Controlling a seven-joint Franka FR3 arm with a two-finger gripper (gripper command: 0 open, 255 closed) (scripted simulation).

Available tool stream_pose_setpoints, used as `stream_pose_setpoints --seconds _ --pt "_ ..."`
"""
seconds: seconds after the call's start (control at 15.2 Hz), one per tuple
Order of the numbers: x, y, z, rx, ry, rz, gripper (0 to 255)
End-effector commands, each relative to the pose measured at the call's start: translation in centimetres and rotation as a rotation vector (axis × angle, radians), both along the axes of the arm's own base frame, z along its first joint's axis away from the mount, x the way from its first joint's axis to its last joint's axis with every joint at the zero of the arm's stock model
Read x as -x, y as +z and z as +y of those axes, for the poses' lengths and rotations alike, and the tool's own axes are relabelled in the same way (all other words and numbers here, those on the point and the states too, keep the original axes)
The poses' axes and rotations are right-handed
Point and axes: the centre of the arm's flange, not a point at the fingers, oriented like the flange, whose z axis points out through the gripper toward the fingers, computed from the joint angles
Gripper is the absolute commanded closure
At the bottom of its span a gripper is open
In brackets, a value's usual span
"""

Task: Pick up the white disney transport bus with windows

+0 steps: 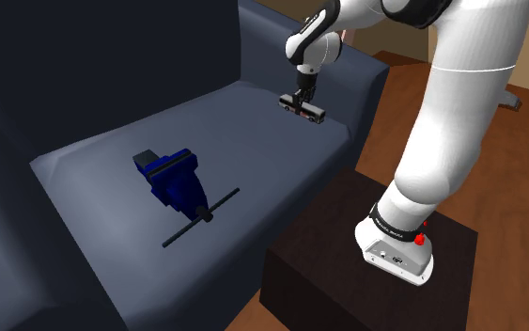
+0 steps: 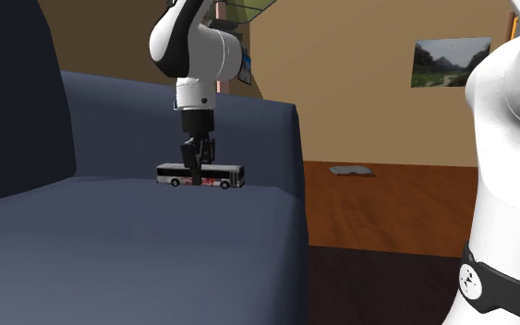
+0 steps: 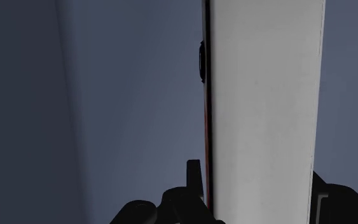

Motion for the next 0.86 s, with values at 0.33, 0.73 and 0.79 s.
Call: stream_pose_setpoints --seconds 0.33,0.73,0.79 --pt "0.0 3.8 -0.1 0.000 0.000 0.000 255" --pt "0.0 6.5 -0.1 0.000 0.000 0.000 255" --pt "0.0 6.5 -0.1 0.000 0.000 0.000 255"
